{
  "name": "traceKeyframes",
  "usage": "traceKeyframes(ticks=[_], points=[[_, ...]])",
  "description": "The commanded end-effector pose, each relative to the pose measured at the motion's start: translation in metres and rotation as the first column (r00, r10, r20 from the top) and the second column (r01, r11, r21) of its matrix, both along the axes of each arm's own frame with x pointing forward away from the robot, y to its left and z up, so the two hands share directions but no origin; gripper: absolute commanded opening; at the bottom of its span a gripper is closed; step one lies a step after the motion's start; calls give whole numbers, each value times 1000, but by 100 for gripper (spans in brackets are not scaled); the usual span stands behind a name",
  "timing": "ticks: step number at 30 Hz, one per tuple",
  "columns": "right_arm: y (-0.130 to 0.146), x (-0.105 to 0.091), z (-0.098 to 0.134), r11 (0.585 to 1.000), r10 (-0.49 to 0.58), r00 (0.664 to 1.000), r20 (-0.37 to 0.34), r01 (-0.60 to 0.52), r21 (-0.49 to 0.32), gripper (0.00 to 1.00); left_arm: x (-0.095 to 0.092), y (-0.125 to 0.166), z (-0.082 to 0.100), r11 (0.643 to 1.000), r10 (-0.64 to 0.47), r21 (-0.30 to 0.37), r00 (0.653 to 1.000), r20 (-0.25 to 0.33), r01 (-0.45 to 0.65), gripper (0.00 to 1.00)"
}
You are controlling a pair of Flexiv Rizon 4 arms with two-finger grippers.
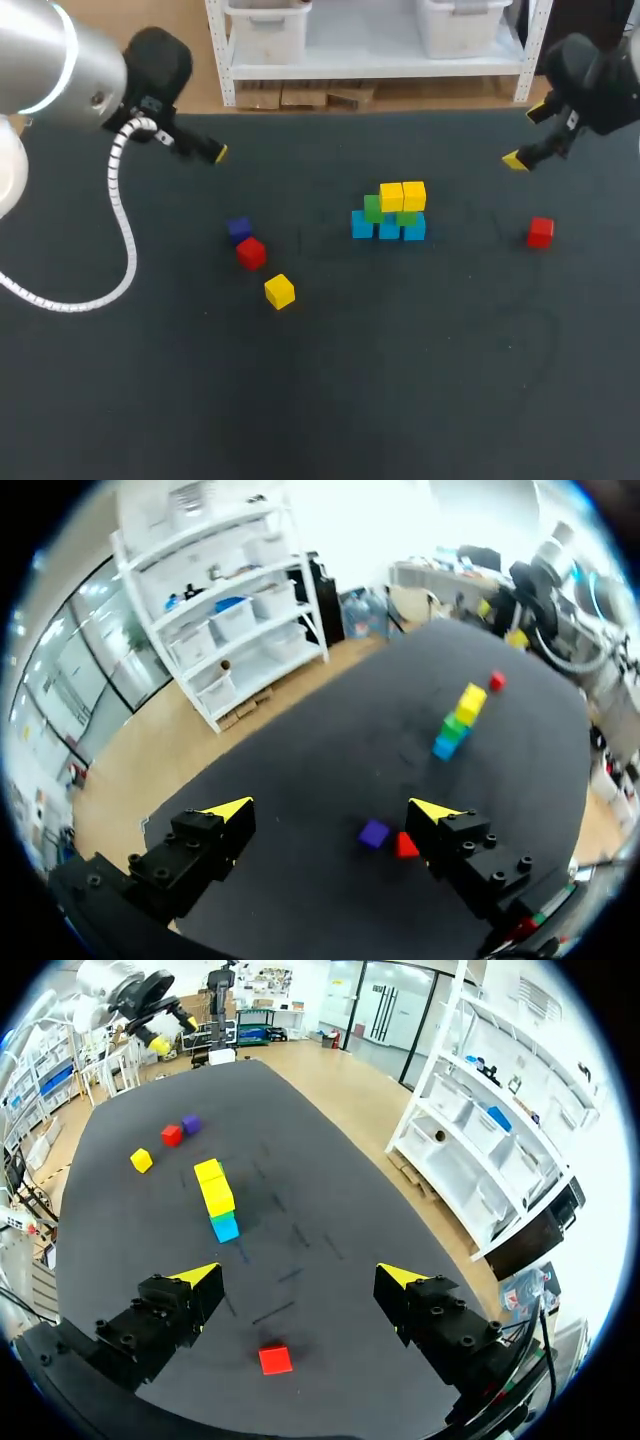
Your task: Place the blue cubes, place green cubes on the blue cubes, place the yellow cubes on the green cubes, then place the red cubes on the yellow cubes, and place purple cube on the red cubes.
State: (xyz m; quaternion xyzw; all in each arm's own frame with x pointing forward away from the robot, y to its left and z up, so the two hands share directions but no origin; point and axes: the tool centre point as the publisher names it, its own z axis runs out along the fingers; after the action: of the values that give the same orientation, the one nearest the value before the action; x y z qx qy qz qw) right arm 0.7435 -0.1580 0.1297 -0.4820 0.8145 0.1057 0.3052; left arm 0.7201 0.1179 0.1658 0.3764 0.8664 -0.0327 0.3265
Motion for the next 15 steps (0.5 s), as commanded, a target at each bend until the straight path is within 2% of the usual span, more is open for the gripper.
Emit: traceKeyframes(ticks=[1,3,8,9,15], points=[[-1,0,0,1000,3,1000,-1,-3,3,100,-27,-12,9,970,1,244,998,-64,15,100],[-1,0,0,1000,3,1000,-1,-3,3,100,-34,-12,6,968,11,249,998,-58,4,100],[-1,0,0,1000,3,1000,-1,-3,3,100,-45,-13,-4,976,42,215,995,-90,-22,100],[-1,0,0,1000,3,1000,-1,-3,3,100,-47,-15,-8,973,49,229,995,-83,-29,100],[-1,0,0,1000,3,1000,-1,-3,3,100,-66,-26,-30,973,29,230,989,-142,5,100]])
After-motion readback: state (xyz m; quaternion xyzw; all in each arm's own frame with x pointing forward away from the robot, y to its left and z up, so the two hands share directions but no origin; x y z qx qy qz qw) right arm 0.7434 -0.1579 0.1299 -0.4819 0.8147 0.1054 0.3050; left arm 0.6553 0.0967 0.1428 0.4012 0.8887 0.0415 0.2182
